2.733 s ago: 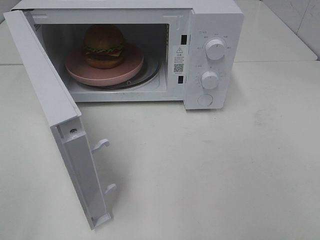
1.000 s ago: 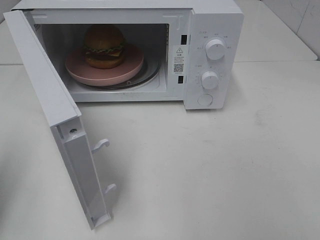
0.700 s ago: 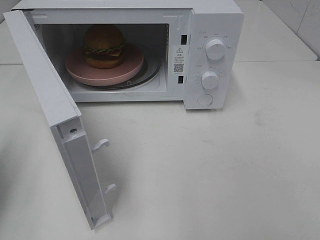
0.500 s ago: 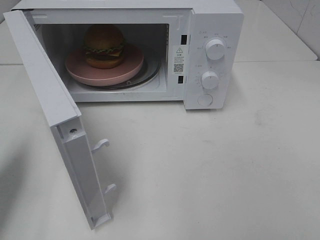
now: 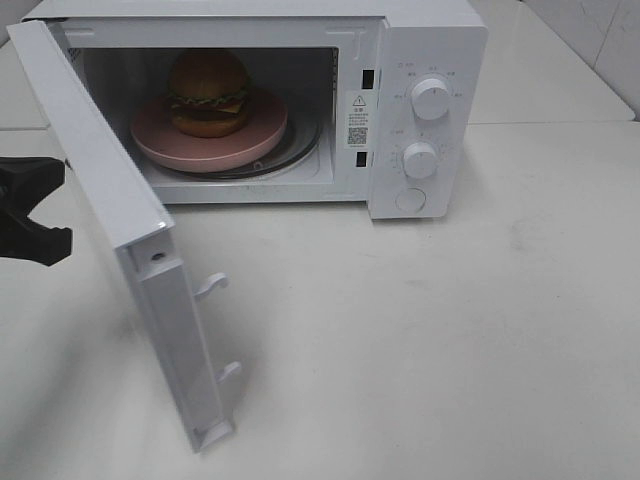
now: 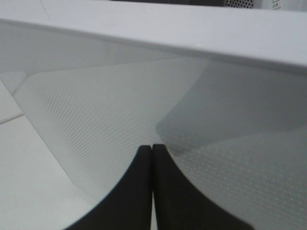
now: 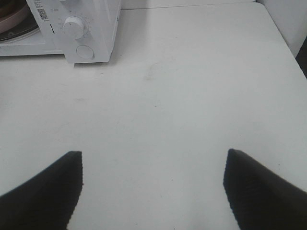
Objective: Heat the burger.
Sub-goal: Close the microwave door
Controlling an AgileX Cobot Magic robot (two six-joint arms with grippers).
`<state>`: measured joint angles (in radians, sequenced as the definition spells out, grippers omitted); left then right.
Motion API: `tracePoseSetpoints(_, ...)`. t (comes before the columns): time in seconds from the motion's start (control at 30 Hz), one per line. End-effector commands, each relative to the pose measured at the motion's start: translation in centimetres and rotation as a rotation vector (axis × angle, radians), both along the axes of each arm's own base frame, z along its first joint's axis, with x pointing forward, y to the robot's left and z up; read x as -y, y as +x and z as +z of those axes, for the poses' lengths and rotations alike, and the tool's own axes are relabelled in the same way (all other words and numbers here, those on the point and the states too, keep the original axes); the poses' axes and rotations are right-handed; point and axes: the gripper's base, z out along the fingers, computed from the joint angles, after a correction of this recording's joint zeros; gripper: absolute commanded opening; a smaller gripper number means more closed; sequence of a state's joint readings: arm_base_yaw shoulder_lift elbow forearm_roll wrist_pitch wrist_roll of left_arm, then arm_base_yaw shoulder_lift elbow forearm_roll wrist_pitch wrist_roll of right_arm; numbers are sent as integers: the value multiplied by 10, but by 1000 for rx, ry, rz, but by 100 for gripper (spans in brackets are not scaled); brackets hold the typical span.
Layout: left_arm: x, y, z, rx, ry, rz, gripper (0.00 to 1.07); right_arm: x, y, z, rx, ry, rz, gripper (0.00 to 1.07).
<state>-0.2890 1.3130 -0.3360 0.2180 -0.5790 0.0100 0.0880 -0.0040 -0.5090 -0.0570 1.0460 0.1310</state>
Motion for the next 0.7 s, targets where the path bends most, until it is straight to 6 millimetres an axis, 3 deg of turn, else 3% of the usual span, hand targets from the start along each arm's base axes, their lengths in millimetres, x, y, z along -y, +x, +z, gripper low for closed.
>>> tracePoseSetpoints(0.03,22,6,6,35,-21,-87,0,0,-3,0,34,8,-12,75)
tracePoseSetpoints(0.37,56,23,2,12,-69,-139,0,0,-3,0,34,8,-14,75)
tracePoseSetpoints(0.7,106,46,3,13,-103,-192,0,0,-3,0,34,8,-14,75)
